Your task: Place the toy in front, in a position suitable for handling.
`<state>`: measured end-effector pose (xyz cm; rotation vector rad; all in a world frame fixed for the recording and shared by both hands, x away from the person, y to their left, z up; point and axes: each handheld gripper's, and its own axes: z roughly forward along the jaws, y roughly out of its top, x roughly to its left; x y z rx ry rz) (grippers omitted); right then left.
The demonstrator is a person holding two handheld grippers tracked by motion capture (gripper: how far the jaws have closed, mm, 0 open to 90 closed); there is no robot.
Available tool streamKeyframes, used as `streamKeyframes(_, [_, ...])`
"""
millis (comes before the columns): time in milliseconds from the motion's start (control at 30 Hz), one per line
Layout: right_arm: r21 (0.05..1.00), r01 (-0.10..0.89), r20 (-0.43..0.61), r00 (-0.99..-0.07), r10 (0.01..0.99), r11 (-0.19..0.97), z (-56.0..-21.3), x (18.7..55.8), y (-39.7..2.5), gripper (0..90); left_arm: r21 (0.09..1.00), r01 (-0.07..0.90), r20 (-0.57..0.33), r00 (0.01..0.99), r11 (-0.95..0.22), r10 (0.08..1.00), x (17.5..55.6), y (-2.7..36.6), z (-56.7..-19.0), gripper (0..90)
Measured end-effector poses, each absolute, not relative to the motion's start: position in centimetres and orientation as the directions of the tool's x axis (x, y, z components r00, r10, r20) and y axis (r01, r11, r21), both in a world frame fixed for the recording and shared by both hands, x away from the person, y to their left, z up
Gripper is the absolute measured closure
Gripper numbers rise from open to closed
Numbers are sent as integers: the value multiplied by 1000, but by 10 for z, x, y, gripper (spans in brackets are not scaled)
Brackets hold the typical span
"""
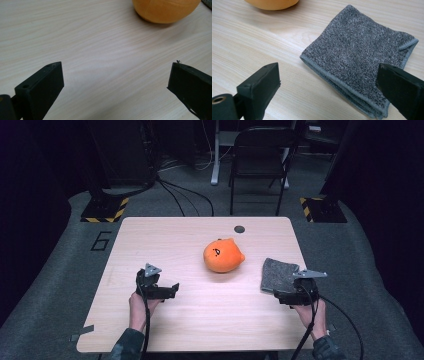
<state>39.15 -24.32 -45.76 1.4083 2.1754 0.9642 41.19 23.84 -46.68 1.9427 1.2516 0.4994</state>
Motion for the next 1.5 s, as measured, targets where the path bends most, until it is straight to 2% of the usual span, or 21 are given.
streamKeyframes(333, [707, 655, 61, -432, 900, 267, -462, 394, -239, 53, 785, 577, -90, 466, -225, 880, 441, 209, -442, 10])
streamKeyframes(567, [709, 637, 36, -464, 885, 304, -460, 396, -228, 53, 775, 576, -79, 495, -259, 865, 465, 180, -434, 1])
streamKeyframes(767, [700, 651, 55, -457, 888, 292, -462, 397, -230, 54, 762, 575, -62, 520, -296, 852, 490, 149, -423, 0])
streamKeyframes(967, [702, 647, 53, -465, 884, 298, -462, 397, -231, 54, 758, 589, -86, 517, -281, 852, 511, 125, -420, 0])
streamKeyframes(1267, [715, 638, 56, -462, 885, 287, -456, 397, -235, 53, 718, 619, -57, 507, -317, 860, 532, 95, -427, 2])
streamKeyframes(1300, [726, 634, 79, -460, 884, 266, -454, 397, -236, 54, 716, 627, -48, 482, -306, 875, 537, 92, -431, 10])
streamKeyframes(1400, [719, 632, 62, -473, 879, 289, -456, 397, -235, 54, 697, 652, -60, 468, -299, 882, 543, 88, -437, 37])
streamKeyframes(1500, [715, 635, 62, -473, 879, 291, -457, 397, -235, 55, 683, 665, -77, 475, -301, 877, 545, 84, -443, 143])
